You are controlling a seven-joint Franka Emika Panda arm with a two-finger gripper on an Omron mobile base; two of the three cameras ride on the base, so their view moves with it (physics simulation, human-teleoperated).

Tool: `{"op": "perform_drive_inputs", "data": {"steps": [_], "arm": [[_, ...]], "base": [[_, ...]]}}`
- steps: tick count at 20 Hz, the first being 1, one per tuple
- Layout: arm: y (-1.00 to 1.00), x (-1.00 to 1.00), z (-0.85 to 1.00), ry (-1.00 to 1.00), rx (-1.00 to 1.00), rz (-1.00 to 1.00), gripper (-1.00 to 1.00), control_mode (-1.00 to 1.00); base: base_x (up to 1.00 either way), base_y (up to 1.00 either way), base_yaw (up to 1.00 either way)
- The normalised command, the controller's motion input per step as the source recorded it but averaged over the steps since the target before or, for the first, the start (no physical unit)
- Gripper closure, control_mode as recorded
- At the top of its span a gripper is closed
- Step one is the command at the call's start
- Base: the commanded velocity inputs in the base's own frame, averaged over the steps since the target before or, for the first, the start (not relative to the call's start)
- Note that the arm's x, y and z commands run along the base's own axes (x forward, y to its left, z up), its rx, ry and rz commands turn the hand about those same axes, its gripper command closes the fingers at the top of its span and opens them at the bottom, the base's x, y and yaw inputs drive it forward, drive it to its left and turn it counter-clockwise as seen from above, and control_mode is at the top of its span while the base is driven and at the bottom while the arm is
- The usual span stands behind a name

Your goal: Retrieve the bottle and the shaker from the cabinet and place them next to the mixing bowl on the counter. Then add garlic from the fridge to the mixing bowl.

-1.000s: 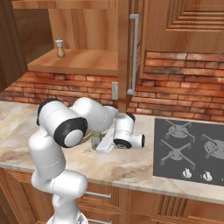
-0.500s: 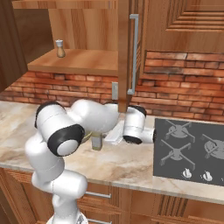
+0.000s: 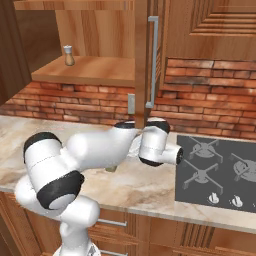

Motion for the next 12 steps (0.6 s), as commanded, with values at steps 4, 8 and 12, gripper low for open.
{"op": "perform_drive_inputs", "data": {"steps": [4, 8, 12], "arm": [[0.22, -0.34, 0.74, 0.00, 0.00, -0.36, -1.00, -1.00], [0.22, -0.49, 0.90, 0.00, 0.00, -0.33, -1.00, -1.00], [0.38, -0.69, 0.84, 0.00, 0.00, -0.32, -1.00, -1.00]], "base": [[0.00, 0.00, 0.00], [0.00, 0.00, 0.00], [0.00, 0.00, 0.00]]}}
